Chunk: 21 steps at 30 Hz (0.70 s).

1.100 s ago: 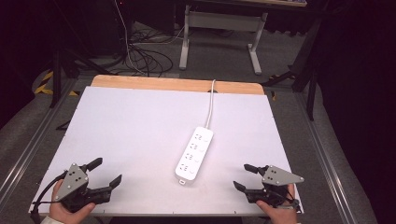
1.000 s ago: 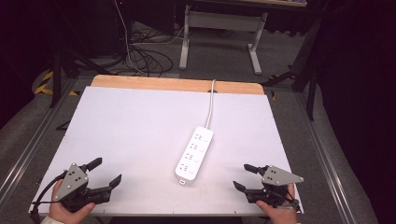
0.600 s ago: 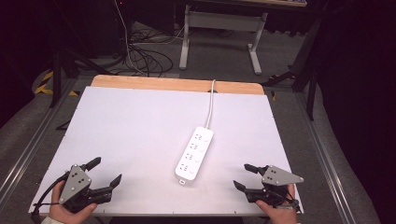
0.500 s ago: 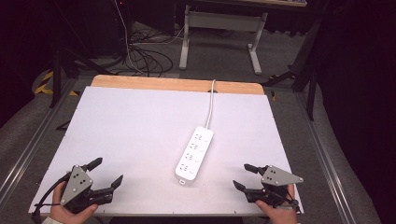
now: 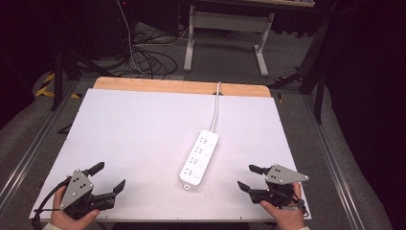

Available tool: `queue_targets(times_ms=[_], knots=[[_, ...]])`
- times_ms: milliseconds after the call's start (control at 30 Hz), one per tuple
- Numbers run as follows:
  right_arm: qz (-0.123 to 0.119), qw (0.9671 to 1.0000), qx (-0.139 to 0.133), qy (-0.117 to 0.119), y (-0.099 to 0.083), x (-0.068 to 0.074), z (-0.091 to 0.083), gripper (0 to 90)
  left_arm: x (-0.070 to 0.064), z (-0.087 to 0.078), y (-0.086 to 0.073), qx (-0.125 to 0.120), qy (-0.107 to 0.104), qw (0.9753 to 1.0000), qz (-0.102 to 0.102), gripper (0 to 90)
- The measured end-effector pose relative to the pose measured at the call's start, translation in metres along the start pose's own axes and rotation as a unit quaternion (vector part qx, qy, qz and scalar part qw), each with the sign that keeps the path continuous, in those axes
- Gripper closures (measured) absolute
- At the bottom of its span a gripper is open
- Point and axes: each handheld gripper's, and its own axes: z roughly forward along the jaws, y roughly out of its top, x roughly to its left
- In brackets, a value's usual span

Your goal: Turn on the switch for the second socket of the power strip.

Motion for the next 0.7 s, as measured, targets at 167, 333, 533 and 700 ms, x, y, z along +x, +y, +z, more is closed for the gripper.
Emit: queue_targets(times_ms=[167,333,533,700], knots=[[0.003,1.0000,0.003,0.003,0.011,-0.003,0.001,33.5,0.000,0.000,0.000,0.002,-0.002,1.0000,0.003,16.2],[0.004,1.0000,0.002,0.007,0.024,-0.006,0.004,34.2,0.000,-0.001,0.000,0.002,-0.001,1.0000,-0.003,16.3],[-0.004,1.0000,0.002,0.006,0.040,-0.005,0.007,34.8,0.000,-0.001,0.000,0.003,-0.001,1.0000,-0.003,16.7],[-0.008,0.9999,-0.001,0.008,0.052,-0.006,0.010,35.6,0.001,-0.001,0.001,0.003,0.001,1.0000,0.002,16.7]])
